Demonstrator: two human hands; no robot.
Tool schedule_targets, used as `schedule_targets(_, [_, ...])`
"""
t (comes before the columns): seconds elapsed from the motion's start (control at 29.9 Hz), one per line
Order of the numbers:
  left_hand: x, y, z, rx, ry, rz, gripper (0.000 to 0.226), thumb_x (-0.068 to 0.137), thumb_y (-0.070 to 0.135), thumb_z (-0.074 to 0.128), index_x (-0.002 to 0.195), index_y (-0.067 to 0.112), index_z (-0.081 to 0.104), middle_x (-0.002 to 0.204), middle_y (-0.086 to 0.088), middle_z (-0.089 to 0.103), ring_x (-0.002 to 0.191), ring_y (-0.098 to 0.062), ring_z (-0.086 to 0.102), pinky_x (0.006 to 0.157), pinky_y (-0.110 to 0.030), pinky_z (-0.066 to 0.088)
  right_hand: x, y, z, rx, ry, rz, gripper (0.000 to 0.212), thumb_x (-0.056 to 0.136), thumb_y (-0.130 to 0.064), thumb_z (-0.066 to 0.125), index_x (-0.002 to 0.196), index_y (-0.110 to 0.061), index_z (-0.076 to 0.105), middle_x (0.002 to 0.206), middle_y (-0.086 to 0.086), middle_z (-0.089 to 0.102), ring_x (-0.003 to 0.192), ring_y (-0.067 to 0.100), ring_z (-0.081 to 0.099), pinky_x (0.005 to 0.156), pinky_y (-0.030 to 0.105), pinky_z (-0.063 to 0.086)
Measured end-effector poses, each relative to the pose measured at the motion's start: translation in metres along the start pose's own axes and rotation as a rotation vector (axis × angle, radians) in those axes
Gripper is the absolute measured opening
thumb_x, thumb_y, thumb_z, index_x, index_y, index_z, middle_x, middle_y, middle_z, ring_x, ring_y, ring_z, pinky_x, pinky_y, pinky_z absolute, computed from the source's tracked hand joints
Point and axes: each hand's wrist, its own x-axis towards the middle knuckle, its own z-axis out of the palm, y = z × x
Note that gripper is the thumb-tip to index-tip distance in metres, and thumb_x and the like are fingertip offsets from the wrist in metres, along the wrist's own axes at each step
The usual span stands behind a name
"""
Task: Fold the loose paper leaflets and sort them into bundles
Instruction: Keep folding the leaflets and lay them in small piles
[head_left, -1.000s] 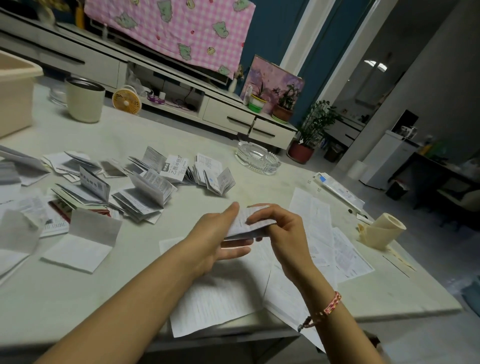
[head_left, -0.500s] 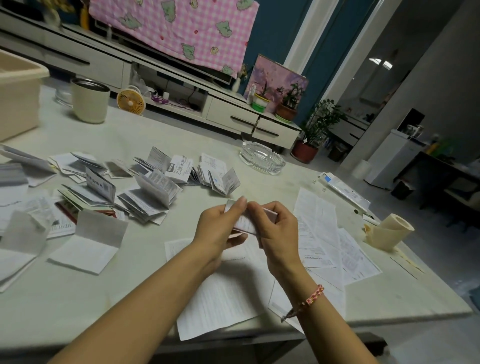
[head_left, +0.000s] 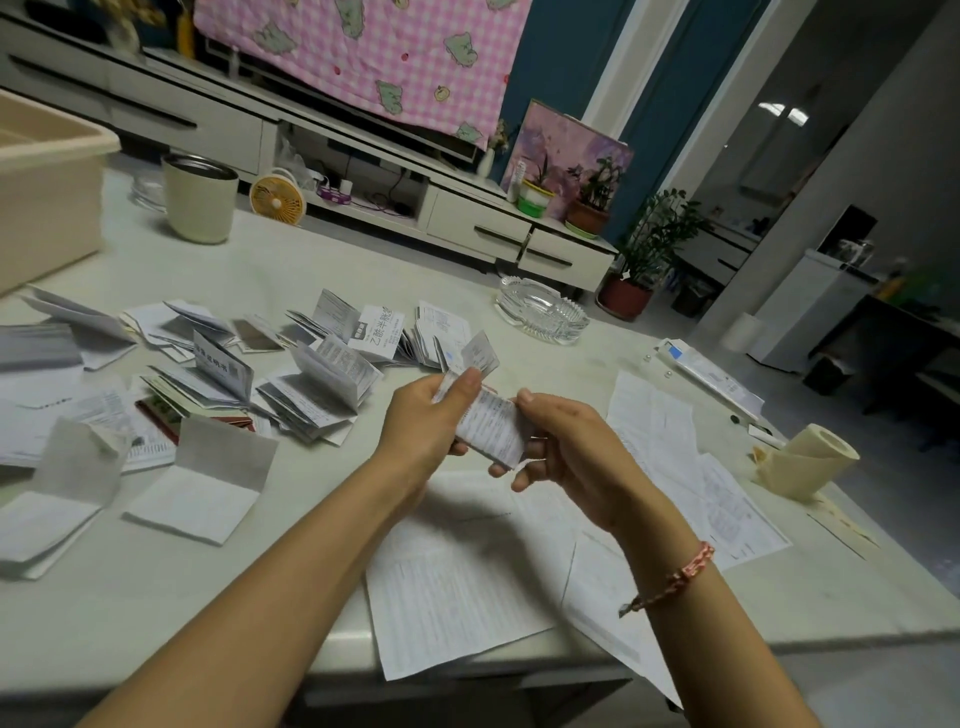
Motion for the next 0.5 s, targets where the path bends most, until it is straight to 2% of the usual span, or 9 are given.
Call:
schedule_targets(0.13, [0.002,-0.001,-0.007,0.063,-0.112,-0.001,0.022,0.093,0.031,0.053,0.081,0.015,0.064,0.067,0.001,0.059,0.054,-0.006,0.051,0.043,-0.012,0.042,-0.001,0.001,-0.007,0.003,-0.039,0.071,0.026,0.094,-0.015,0.049,0.099,0.008,0.061,0.084,0.025,0.061,0.065,0.027,0.064,0.052,0.023,0.054])
schedule_targets(0.27, [0.000,-0.003,-0.011,0.107,-0.186,0.014,0.024,0.093,0.029,0.052,0.076,0.020,0.066,0.063,0.003,0.060,0.049,0.000,0.052,0.044,-0.012,0.041,-0.001,0.007,-0.006,-0.064,0.036,0.027,0.013,0.089,-0.006,0.058,0.085,0.003,0.065,0.074,0.016,0.064,0.056,0.017,0.060,0.050,0.021,0.052])
schedule_targets(0.37, [0.000,-0.003,-0.008,0.163,-0.085,0.096,0.024,0.094,0.024,0.054,0.072,0.017,0.061,0.062,0.002,0.057,0.048,0.000,0.052,0.045,-0.013,0.042,0.000,0.009,0.000,-0.106,0.099,-0.051,0.014,0.090,-0.006,0.057,0.083,0.003,0.064,0.068,0.014,0.063,0.050,0.015,0.058,0.047,0.021,0.051])
schedule_targets(0.44, [0.000,-0.003,-0.003,0.205,0.003,0.157,0.026,0.093,0.022,0.056,0.067,0.019,0.058,0.063,0.004,0.055,0.057,-0.006,0.051,0.054,-0.016,0.042,0.002,0.009,0.005,-0.119,0.149,-0.089,0.017,0.092,-0.007,0.054,0.082,0.004,0.062,0.065,0.015,0.060,0.046,0.016,0.056,0.043,0.022,0.048])
schedule_targets(0.5, [-0.001,-0.005,0.001,0.218,0.082,0.192,0.029,0.091,0.020,0.059,0.062,0.019,0.055,0.061,0.006,0.052,0.057,-0.004,0.046,0.052,-0.009,0.036,0.004,0.011,0.011,-0.106,0.213,-0.107,0.019,0.092,-0.008,0.053,0.076,0.000,0.060,0.063,0.015,0.055,0.042,0.017,0.053,0.039,0.021,0.044])
